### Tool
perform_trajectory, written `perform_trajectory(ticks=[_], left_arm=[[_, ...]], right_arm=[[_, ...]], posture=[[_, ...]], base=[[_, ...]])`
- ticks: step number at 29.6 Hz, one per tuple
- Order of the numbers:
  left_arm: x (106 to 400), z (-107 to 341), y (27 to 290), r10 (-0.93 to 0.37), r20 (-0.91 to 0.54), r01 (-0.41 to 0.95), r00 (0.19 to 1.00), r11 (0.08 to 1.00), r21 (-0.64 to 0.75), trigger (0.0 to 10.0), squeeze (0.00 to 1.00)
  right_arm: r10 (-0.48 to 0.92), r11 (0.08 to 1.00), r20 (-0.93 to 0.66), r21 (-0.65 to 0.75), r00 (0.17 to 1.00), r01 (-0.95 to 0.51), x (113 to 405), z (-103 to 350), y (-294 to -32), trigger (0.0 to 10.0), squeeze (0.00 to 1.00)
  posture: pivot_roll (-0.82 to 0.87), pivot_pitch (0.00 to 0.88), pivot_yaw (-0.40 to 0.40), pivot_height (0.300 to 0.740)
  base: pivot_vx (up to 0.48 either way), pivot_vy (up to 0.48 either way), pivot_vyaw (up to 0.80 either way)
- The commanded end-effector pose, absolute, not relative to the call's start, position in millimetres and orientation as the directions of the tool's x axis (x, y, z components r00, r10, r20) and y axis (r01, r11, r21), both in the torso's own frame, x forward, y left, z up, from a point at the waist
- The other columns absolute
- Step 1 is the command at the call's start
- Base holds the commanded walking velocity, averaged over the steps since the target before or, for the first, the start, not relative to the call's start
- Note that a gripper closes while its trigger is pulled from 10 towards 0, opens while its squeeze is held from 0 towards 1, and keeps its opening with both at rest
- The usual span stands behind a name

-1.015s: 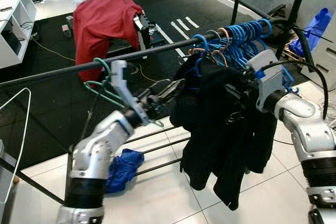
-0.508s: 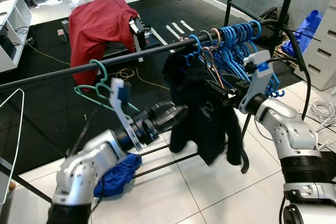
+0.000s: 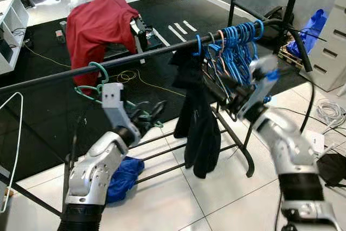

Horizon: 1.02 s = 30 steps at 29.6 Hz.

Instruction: Hang hanger

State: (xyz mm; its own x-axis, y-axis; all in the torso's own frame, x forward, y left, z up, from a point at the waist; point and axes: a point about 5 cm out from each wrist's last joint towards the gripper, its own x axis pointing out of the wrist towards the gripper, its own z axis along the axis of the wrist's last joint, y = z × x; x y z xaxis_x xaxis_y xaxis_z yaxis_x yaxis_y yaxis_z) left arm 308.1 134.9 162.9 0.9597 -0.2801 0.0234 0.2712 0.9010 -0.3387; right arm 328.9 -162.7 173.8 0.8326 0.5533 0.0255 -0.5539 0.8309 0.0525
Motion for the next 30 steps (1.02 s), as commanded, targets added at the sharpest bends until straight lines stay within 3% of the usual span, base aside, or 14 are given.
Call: perform_trajectory(ticks=[1, 3, 6, 10, 12, 16, 24, 30], left_arm=[[306.6, 153.4, 147.8, -0.211, -0.019, 0.195, 0.977, 0.931, -0.309, 10.0, 0.0], [303.4, 146.5, 166.0, -0.075, -0.067, 0.055, 0.995, 0.964, -0.26, 10.0, 0.0], [298.1, 147.1, 182.1, 0.034, -0.058, -0.047, 0.998, 0.971, -0.235, 10.0, 0.0], [294.2, 146.9, 192.3, 0.099, -0.041, -0.106, 0.994, 0.964, -0.243, 10.0, 0.0], [293.8, 143.8, 196.2, 0.125, -0.023, -0.126, 0.992, 0.942, -0.311, 10.0, 0.0], [294.8, 143.1, 193.4, 0.104, -0.003, -0.099, 0.995, 0.935, -0.341, 10.0, 0.0], [297.0, 145.8, 179.8, 0.023, 0.017, -0.017, 1.0, 0.955, -0.297, 10.0, 0.0], [297.6, 146.4, 172.3, -0.051, 0.033, 0.059, 0.998, 0.956, -0.286, 10.0, 0.0]], right_arm=[[0.576, 0.817, 0.027, 0.019, 0.817, -0.577, 329.0, 176.0, -151.6, 10.0, 0.0], [0.605, 0.796, -0.025, 0.021, 0.796, -0.605, 320.3, 159.3, -142.4, 10.0, 0.0], [0.639, 0.769, -0.038, 0.053, 0.768, -0.637, 312.5, 149.5, -135.6, 10.0, 0.0], [0.661, 0.749, -0.024, 0.086, 0.75, -0.657, 307.6, 145.7, -131.0, 10.0, 0.0], [0.67, 0.737, 0.004, 0.112, 0.742, -0.667, 304.6, 144.6, -127.9, 10.0, 0.0], [0.674, 0.731, 0.028, 0.122, 0.738, -0.672, 303.3, 146.1, -127.1, 10.0, 0.0], [0.715, 0.697, 0.015, 0.066, 0.699, -0.714, 294.2, 145.7, -121.4, 10.0, 0.0], [0.757, 0.652, 0.02, 0.043, 0.653, -0.757, 287.0, 146.4, -114.5, 10.0, 0.0]], posture=[[-0.14, 0.101, 0.089, 0.74], [-0.14, 0.103, 0.086, 0.74], [-0.13, 0.111, 0.07, 0.74], [-0.12, 0.115, 0.066, 0.74], [-0.12, 0.12, 0.061, 0.74], [-0.12, 0.122, 0.061, 0.74], [-0.12, 0.126, 0.062, 0.74], [-0.12, 0.128, 0.057, 0.74]], base=[[0.0, 0.0, 0.8], [0.0, 0.0, 0.8], [0.0, 0.0, 0.8], [0.0, 0.0, 0.8], [0.0, 0.0, 0.79], [0.0, 0.0, 0.78], [0.0, 0.0, 0.0], [0.0, 0.0, 0.79]])
